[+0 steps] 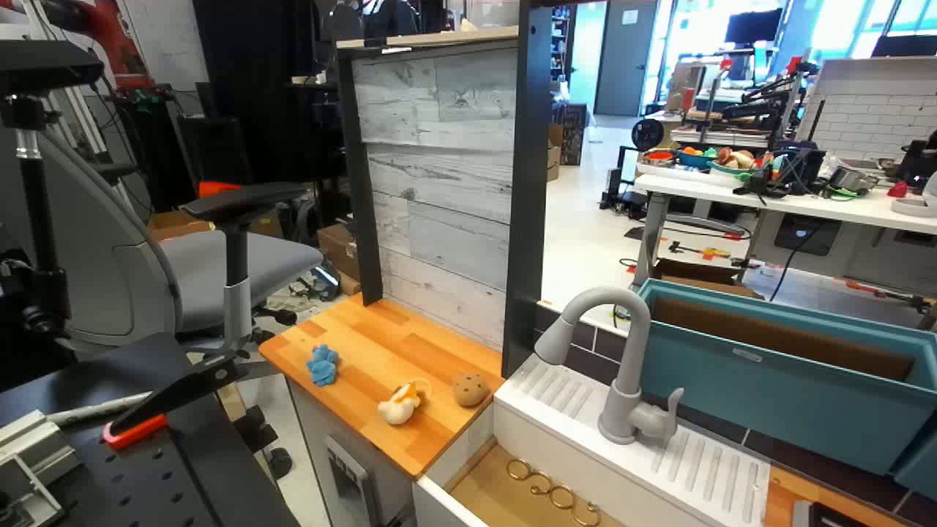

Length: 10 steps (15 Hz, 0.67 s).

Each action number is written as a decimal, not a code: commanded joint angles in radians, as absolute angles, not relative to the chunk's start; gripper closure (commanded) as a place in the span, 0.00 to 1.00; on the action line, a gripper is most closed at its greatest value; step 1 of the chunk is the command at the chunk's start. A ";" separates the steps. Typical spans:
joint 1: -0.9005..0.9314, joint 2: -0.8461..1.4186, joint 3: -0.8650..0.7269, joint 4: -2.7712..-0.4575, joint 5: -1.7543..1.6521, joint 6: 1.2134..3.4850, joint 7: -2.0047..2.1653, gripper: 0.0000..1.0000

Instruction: Push the grey faucet to the center of the sink

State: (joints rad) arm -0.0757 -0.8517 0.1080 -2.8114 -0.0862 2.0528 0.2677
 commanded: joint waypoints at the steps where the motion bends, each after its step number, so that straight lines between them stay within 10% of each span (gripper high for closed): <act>1: -0.075 -0.849 0.107 -2.819 -0.087 2.050 0.267 0.00; 10: -0.075 -0.841 0.107 -2.832 -0.087 2.050 0.268 0.00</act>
State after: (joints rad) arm -0.0757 -0.8415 0.1080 -2.8341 -0.0862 2.0528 0.2677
